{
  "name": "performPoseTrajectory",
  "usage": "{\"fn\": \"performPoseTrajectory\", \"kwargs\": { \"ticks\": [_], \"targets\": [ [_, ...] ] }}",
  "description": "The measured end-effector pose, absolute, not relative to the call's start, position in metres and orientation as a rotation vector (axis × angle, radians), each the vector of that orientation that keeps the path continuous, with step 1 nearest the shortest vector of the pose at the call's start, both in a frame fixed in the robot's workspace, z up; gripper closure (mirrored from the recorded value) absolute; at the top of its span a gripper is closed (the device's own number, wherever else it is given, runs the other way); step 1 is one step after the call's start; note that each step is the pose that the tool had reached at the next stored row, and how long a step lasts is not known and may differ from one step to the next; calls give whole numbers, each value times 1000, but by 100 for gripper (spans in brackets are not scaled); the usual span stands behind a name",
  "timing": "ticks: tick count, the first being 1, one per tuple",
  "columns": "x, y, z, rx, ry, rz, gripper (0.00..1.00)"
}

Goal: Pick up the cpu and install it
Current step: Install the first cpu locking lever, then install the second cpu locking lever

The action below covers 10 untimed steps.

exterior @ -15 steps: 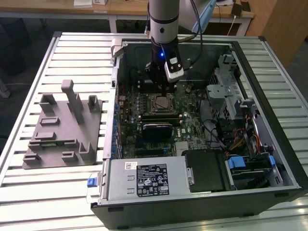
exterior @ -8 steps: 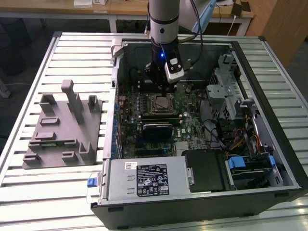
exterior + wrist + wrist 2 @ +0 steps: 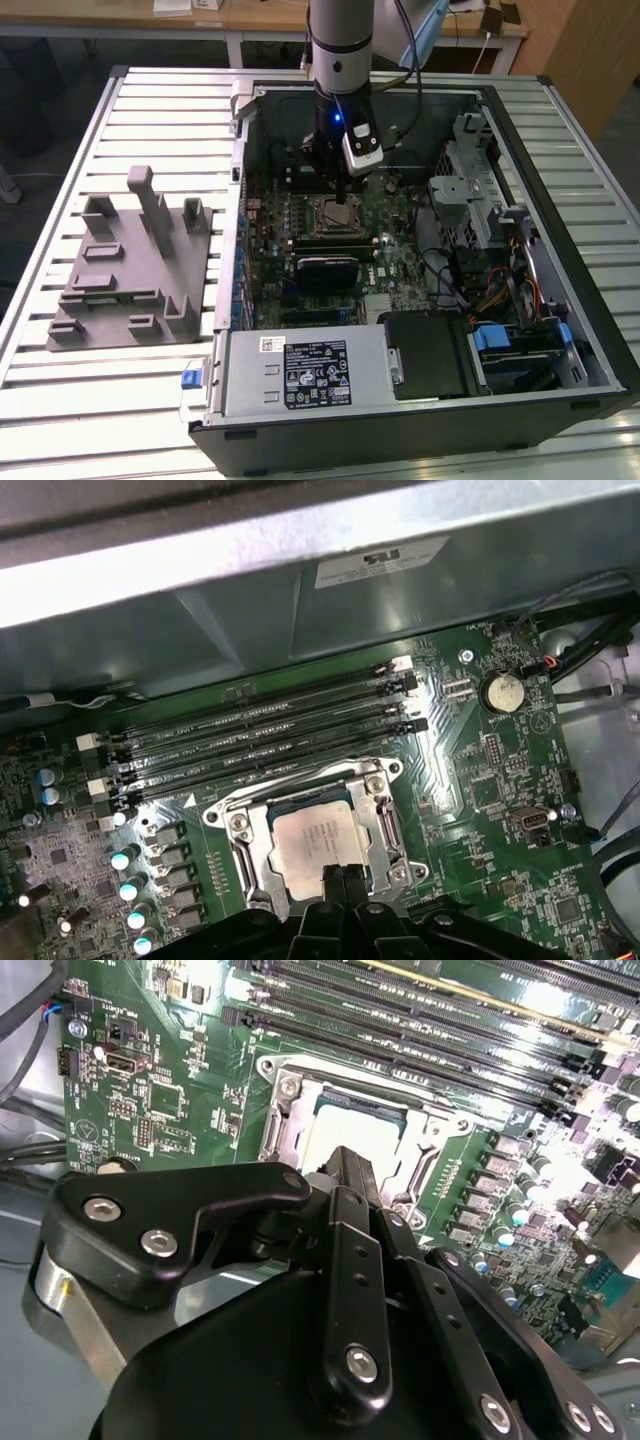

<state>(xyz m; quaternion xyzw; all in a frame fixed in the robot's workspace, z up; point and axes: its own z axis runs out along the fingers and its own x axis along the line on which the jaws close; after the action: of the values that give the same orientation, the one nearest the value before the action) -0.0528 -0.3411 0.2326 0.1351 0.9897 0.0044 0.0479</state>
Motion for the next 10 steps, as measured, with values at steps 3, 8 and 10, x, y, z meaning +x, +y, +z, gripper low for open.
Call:
{"fn": "performPoseTrajectory", "kwargs": {
  "ticks": [3,8,10],
  "targets": [
    [-53,-341,233,412,3018,13,89],
    [-53,-342,233,412,3018,13,89],
    [-53,-342,233,412,3018,13,89]
  ]
}}
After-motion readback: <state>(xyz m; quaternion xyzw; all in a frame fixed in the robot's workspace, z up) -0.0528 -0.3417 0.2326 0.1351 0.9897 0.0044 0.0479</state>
